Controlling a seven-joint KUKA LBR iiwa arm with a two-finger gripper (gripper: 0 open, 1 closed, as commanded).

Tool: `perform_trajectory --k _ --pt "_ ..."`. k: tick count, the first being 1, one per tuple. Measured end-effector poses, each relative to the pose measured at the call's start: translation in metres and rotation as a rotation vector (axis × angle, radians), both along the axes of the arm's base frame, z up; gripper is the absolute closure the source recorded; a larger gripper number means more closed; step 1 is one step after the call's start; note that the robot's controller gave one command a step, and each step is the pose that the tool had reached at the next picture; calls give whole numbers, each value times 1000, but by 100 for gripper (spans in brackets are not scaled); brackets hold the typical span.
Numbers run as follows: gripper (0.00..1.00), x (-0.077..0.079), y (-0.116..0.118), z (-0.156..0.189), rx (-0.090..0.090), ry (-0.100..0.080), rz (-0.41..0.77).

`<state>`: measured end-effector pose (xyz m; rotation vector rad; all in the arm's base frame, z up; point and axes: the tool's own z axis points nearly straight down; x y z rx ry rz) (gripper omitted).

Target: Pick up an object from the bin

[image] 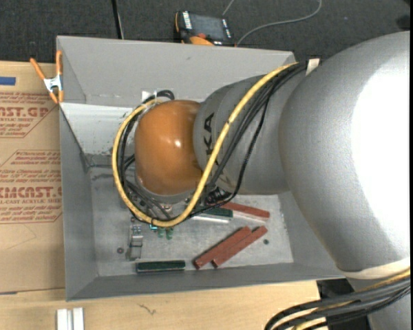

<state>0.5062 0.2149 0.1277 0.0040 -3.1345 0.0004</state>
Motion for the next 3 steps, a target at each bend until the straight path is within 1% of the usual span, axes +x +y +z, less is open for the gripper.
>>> perform_trajectory --k 1,2,3 --pt "0 -19 -57 -60 0 -5 118" --pt "0 -7 -176 -2 -2 -11 166" --pt "0 -12 -188 -58 3 -8 486"
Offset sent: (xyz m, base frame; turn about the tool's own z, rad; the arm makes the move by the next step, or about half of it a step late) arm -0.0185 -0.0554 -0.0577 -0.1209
